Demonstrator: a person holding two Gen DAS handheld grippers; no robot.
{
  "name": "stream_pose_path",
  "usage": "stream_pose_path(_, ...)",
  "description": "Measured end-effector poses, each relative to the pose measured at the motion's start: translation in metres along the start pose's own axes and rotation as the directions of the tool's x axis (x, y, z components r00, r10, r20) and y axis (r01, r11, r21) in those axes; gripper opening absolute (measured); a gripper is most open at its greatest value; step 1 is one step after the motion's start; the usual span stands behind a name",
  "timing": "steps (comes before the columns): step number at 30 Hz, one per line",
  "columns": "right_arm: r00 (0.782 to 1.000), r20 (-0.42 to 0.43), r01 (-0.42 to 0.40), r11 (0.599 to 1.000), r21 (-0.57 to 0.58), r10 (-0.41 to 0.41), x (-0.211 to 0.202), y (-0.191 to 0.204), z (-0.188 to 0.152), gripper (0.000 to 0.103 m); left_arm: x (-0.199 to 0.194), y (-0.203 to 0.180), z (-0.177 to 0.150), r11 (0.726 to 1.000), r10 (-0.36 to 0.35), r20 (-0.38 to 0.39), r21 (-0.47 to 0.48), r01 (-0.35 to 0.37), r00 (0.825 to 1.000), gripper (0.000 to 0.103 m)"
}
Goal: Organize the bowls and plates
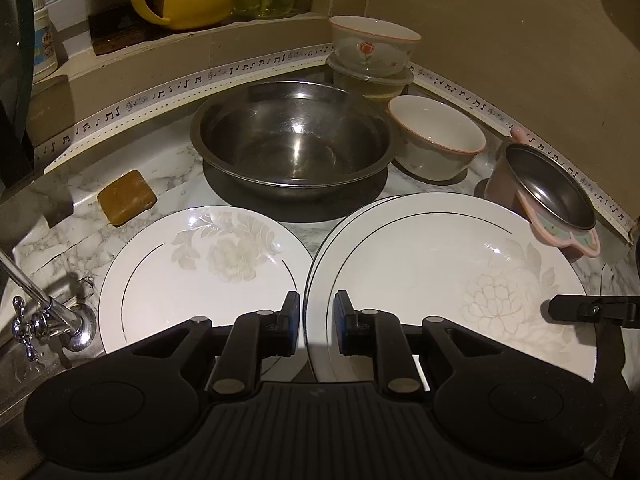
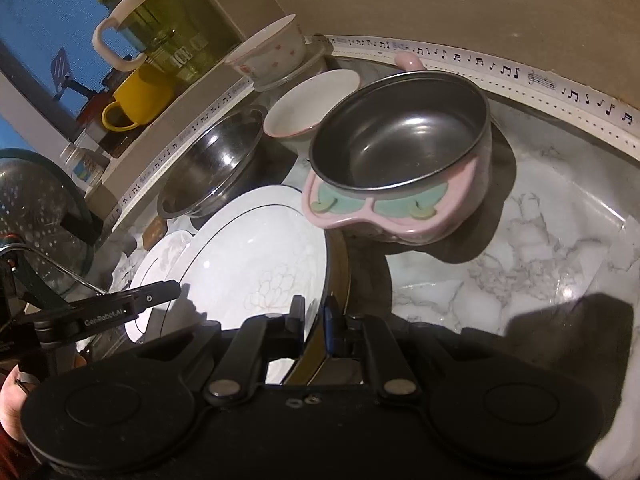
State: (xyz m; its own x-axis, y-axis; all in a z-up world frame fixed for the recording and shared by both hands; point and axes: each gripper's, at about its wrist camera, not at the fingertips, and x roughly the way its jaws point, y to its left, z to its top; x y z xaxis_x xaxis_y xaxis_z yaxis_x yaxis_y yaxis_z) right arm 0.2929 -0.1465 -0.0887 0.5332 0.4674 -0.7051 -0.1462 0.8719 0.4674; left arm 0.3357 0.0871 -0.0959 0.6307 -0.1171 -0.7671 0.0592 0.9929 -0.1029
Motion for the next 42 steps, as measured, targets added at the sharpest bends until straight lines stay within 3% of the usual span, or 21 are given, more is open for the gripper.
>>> stream_pose_path(13,0.999,-0.031,0.017,0.999,-0.027,-0.018,0.000,0.003,0.004,0.012,0.001,-0.006,-0.006,0.999,0.033,0.006,0.026,-0.033,0.999,0.018)
stream_pose_path(32,0.996,-0.090,-0.026,1.000,0.006,0.026,-0.009,-0.004,0.015,0.021,0.002,-0.009,-0.008,0.998,0.047,0.012,0.043,-0.048,0.999,0.019)
stream_pose_path(42,0.997,-0.080,0.018,0.999,-0.040,-0.021,-0.006,-0.005,0.013,0.007,0.002,-0.009,-0.007,0.998,0.046,0.008,0.032,-0.046,0.999,0.019)
